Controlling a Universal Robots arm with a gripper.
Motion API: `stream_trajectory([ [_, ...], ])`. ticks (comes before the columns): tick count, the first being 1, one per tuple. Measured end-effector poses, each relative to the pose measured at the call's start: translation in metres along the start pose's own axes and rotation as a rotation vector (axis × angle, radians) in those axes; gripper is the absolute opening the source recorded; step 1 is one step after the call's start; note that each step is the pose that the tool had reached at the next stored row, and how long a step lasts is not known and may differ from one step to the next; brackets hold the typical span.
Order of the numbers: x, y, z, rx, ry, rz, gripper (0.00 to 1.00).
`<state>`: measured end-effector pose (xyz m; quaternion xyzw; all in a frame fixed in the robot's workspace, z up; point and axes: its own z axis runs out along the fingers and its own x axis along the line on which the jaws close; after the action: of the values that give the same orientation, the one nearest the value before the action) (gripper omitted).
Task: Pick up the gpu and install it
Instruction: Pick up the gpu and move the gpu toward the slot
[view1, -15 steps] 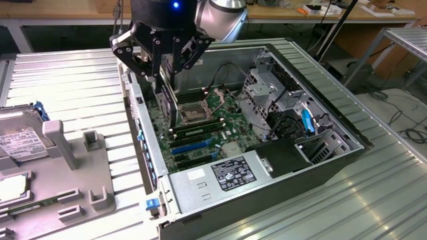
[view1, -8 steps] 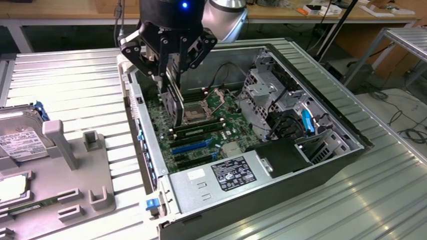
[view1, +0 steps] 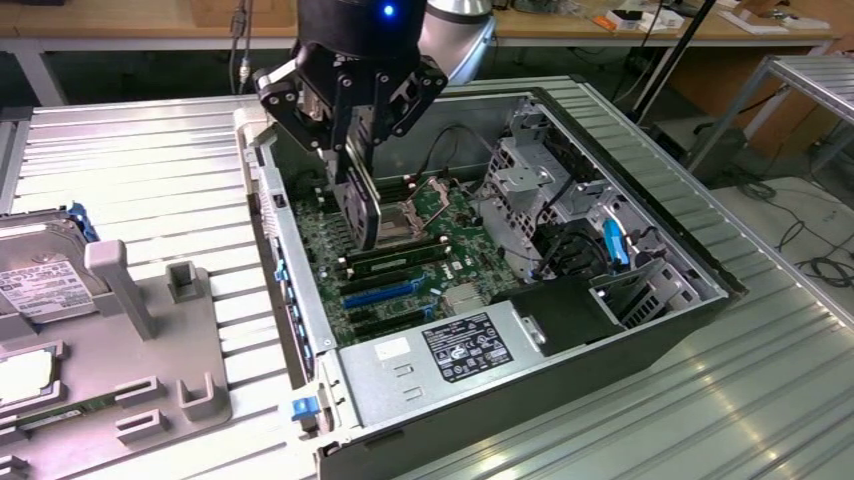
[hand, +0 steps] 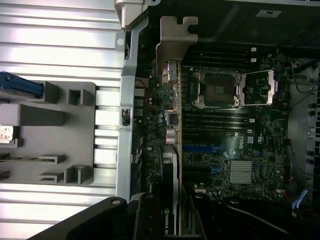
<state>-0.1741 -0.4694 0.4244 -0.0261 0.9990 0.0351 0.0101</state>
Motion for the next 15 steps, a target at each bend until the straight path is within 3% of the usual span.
stream_trajectory([
  [15, -0.019, -0.0010, 0.0003, 0.0000, 0.0000, 0.000, 0.27],
])
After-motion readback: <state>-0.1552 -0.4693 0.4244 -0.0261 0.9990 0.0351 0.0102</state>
